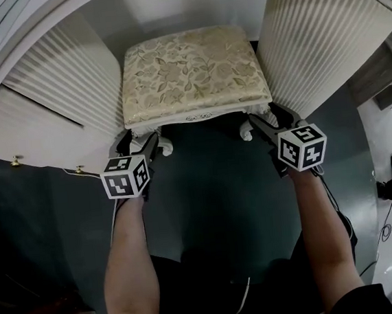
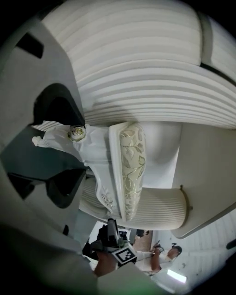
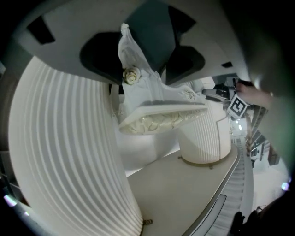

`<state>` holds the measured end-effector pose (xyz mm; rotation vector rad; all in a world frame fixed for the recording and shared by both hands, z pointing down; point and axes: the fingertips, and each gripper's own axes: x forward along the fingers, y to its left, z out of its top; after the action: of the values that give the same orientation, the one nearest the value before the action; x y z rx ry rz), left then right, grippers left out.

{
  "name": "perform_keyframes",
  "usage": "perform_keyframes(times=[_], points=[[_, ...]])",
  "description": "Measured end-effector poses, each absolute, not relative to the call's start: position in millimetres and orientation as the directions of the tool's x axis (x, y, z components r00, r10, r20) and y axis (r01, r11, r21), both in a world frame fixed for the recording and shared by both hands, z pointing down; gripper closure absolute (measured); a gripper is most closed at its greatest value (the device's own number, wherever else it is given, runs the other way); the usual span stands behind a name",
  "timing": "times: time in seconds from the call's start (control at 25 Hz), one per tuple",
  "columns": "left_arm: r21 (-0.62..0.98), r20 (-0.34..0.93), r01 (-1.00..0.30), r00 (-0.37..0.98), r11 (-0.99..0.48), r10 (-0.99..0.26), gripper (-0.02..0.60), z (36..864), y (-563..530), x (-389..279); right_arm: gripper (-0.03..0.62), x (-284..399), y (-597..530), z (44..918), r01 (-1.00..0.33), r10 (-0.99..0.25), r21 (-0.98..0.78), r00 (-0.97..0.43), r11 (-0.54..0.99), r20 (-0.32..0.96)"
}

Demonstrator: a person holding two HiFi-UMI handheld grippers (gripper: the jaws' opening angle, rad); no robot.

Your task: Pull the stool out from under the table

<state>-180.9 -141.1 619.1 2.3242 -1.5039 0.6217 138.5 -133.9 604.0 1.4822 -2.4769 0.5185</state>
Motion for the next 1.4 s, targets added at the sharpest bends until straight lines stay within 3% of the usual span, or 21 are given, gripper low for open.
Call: perform_keyframes(times=[0.2,0.32,0.44,0.68,1.04,1.4], points=[[0.087,0.521,-0.919,0.371,-0.384,-0.769,0.270,619,-137,-178,0.341,139,-136,610,-0.883,-0.801,-0.153,-0.467,0.443,0.374],[0.084,0.528,-0.892,0.417,-0.443,-0.740,0.289,624,-132,-175,0.319,137,-142,612,-0.901,-0.820,-0.105,-0.427,0.420,0.381],[0.056,0.547,-0.864,0.445,-0.500,-0.709,0.293,630,-130,-174,0.353,143,-149,612,-0.922,-0.851,-0.071,-0.379,0.381,0.364],[0.077,0.614,-0.882,0.410,-0.465,-0.675,0.362,617,-124,-181,0.357,144,-145,604,-0.911,-0.827,-0.098,-0.406,0.401,0.388],[0.016,0.676,-0.901,0.329,-0.434,-0.659,0.365,622,-130,-183,0.396,147,-136,606,-0.896,-0.793,-0.101,-0.432,0.433,0.430],[0.046,0.713,-0.841,0.406,-0.539,-0.572,0.385,629,-133,-184,0.390,146,-145,615,-0.915,-0.832,-0.108,-0.398,0.388,0.386]])
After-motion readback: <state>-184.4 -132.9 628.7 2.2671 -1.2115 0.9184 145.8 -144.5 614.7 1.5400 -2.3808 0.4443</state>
